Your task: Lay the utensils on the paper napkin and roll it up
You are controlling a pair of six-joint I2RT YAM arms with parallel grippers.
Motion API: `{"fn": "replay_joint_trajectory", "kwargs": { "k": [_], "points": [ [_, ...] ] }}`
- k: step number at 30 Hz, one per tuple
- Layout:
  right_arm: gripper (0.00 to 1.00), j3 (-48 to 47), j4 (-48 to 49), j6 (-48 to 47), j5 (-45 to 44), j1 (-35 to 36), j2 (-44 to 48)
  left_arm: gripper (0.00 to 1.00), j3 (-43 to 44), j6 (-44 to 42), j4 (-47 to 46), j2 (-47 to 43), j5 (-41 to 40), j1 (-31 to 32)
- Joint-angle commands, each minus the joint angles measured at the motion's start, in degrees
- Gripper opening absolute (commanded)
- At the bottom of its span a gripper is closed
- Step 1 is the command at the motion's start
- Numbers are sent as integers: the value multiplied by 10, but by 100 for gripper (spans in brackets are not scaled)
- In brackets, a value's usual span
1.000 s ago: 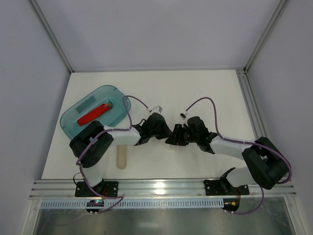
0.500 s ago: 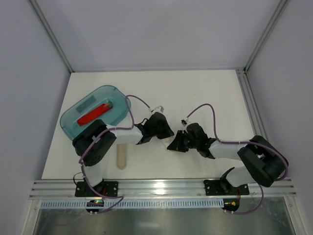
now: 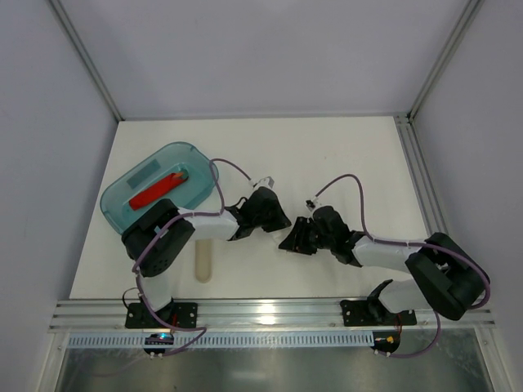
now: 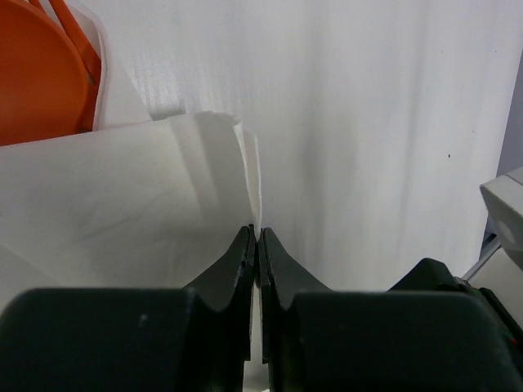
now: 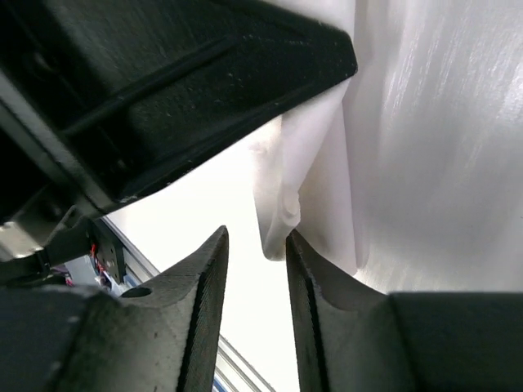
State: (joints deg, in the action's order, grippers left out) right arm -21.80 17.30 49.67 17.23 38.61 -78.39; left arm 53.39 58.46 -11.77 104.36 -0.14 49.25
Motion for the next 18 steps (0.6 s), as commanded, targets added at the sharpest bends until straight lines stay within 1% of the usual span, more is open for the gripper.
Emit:
{"fn": "replay_joint_trajectory", "kwargs": {
  "k": [1,3,7,9,12,18],
  "points": [
    [38,-31,-55,-13,-38,4,44,8,3,0,-22,0,14,1],
    [39,-38,-83,-19,-52,4,50,8,-6,-1,-29,-7,15,0],
    [38,-43,-97,-26,-69,5,53,8,-11,-8,-34,-13,34,1],
    [36,-40,-96,-29,-70,4,51,8,-13,-10,-37,-13,39,0],
    [29,-32,-87,-31,-71,4,50,8,-15,-14,-53,-10,58,0],
    [28,-34,-109,-41,-94,4,61,8,-21,-17,-65,-11,73,3]
  ]
}}
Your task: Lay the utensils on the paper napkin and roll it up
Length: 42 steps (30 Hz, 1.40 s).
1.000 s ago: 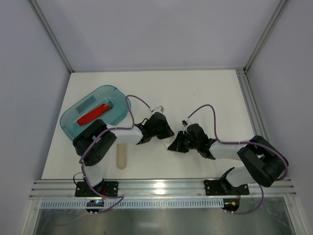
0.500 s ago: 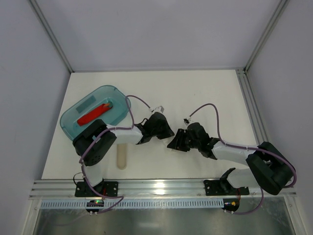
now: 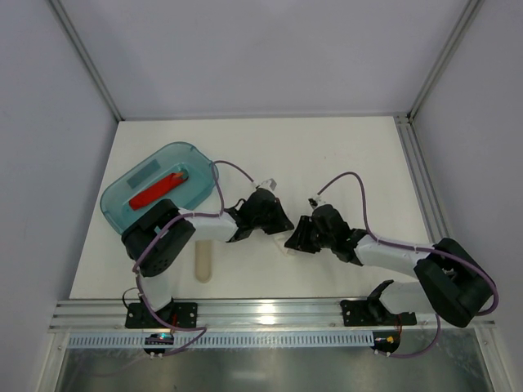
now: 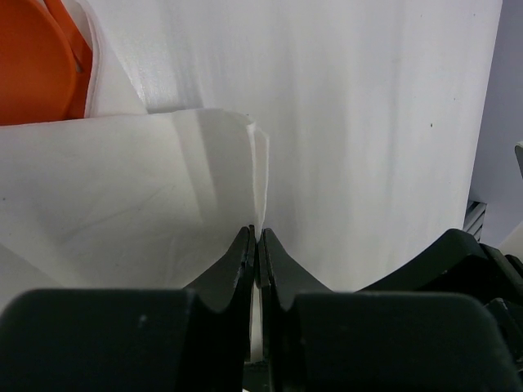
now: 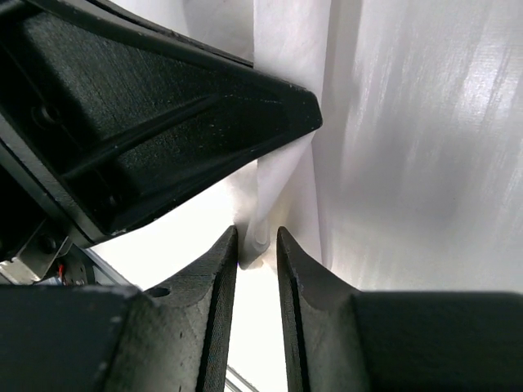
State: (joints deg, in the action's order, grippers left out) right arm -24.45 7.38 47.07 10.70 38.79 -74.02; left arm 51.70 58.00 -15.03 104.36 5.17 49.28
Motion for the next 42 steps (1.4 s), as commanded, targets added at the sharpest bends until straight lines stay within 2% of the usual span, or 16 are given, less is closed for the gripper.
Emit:
{"fn": "replay_joint_trajectory", "kwargs": {
  "k": [1,5,6,11,15,21,29,42],
  "points": [
    [28,-4,-10,-16,-28,2,18,8,-5,-13,-31,-12,20,2],
    [28,20,11,-29,-9,2,38,8,-3,-18,-25,-13,17,2],
    [31,21,9,-37,-3,2,43,8,-4,-19,-23,-12,16,2],
    [33,23,-29,-54,-5,2,77,8,-3,-18,-24,-4,15,3],
    [21,38,-25,-53,-9,2,83,8,-3,-17,-25,-4,16,2],
    [12,43,-26,-58,-25,2,85,8,-4,-19,-22,-10,12,3],
    [9,45,-22,-60,-28,2,64,8,-5,-22,-23,-6,12,7],
    [4,37,-68,-42,-52,2,36,18,30,-39,-1,-4,29,6]
  ]
}}
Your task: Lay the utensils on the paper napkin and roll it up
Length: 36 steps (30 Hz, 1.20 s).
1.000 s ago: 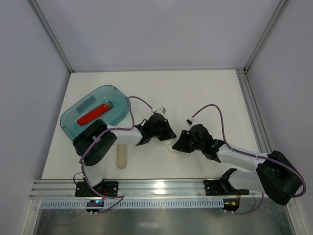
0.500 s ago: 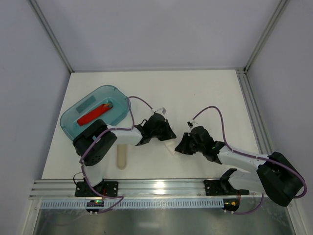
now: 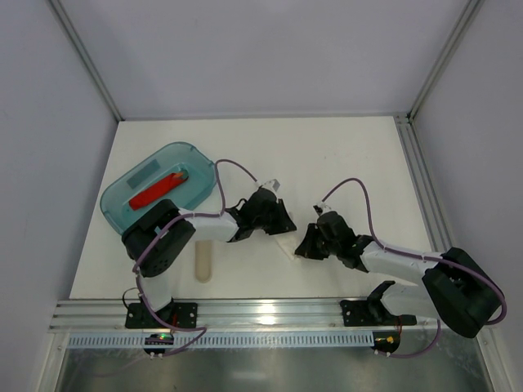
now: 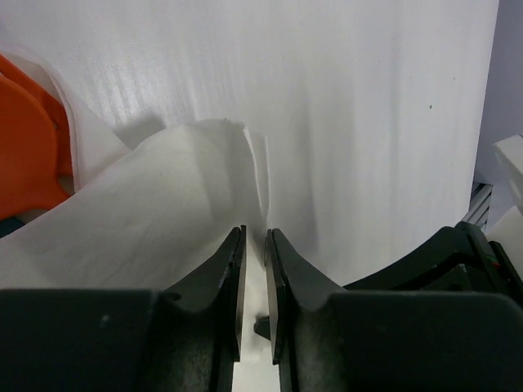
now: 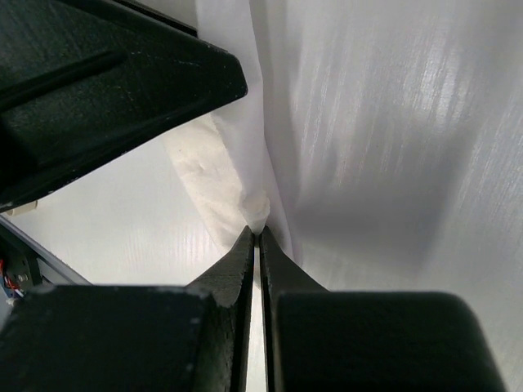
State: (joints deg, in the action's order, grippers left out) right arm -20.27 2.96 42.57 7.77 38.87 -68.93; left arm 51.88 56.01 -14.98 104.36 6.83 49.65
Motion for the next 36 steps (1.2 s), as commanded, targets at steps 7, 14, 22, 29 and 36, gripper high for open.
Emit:
{"fn": "replay_joint_trajectory", "kwargs": {
  "k": [7,14,22,29,36],
  "points": [
    [4,-5,-26,9,-31,2,-11,39,58,-53,67,-44,-9,-4],
    [4,-1,-12,34,-19,2,-16,37,67,-74,181,-96,-59,-15],
    [4,11,17,72,-12,2,-23,23,-25,-12,108,-97,-26,-1],
    [4,23,27,98,-20,2,-10,20,-23,17,52,-58,11,15],
    [4,26,25,110,-26,2,-9,20,-29,24,38,-44,10,28]
  ]
}}
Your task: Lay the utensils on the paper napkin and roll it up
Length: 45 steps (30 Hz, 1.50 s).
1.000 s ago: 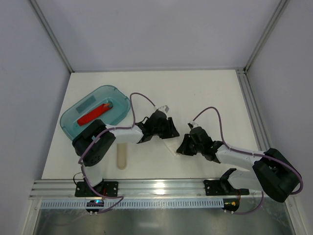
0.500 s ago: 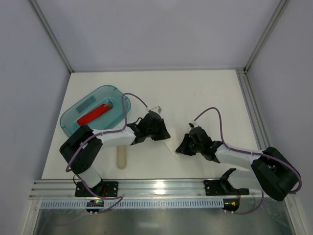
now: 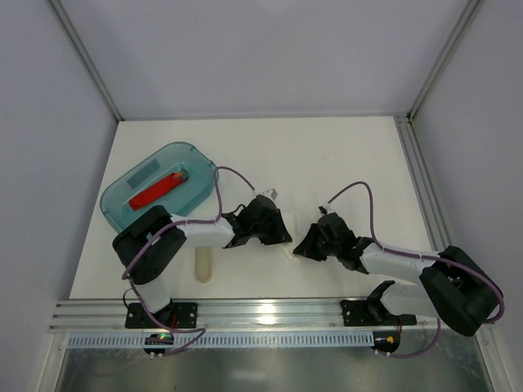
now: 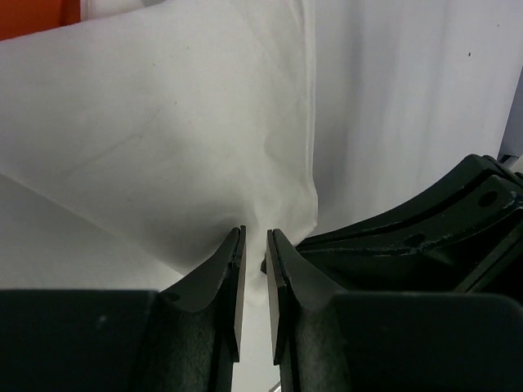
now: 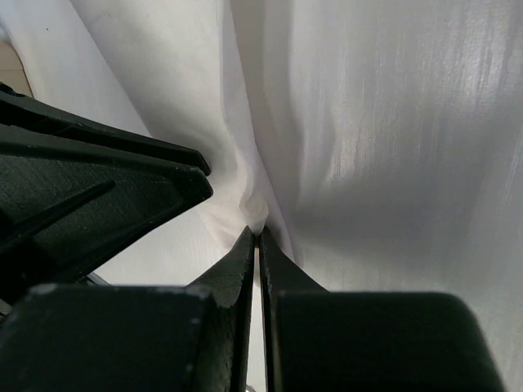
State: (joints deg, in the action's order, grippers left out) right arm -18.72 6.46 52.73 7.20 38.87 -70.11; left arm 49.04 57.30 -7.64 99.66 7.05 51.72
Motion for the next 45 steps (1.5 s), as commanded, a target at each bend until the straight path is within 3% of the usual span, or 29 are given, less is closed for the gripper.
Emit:
{"fn": "replay_joint_trajectory", "kwargs": {
  "k": [1,6,11,17,28,32,36,41,45],
  "points": [
    [5,11,-11,9,-21,2,4,20,-2,11,-37,5,7,8],
    [13,0,-20,-1,-13,2,18,19,-3,11,-39,25,8,10],
    [33,-53,-118,-40,-21,-5,40,19,-3,0,-21,26,-8,10],
    [36,-106,-166,-90,-38,-35,57,19,-11,-2,-25,26,-10,12],
    [44,-216,-107,-177,23,-114,-123,19,-18,-6,-27,26,-5,13],
    [39,-214,-94,-172,40,-115,-159,19,-26,-7,-26,21,-5,14],
    [33,-167,-22,-152,55,-115,-155,20,-29,-14,-15,11,-12,14],
    [6,-107,7,-127,46,-115,-132,19,-32,-24,12,-1,-28,14],
    [4,-61,35,-106,30,-113,-103,20,-48,-36,12,-21,-33,14]
  ]
}}
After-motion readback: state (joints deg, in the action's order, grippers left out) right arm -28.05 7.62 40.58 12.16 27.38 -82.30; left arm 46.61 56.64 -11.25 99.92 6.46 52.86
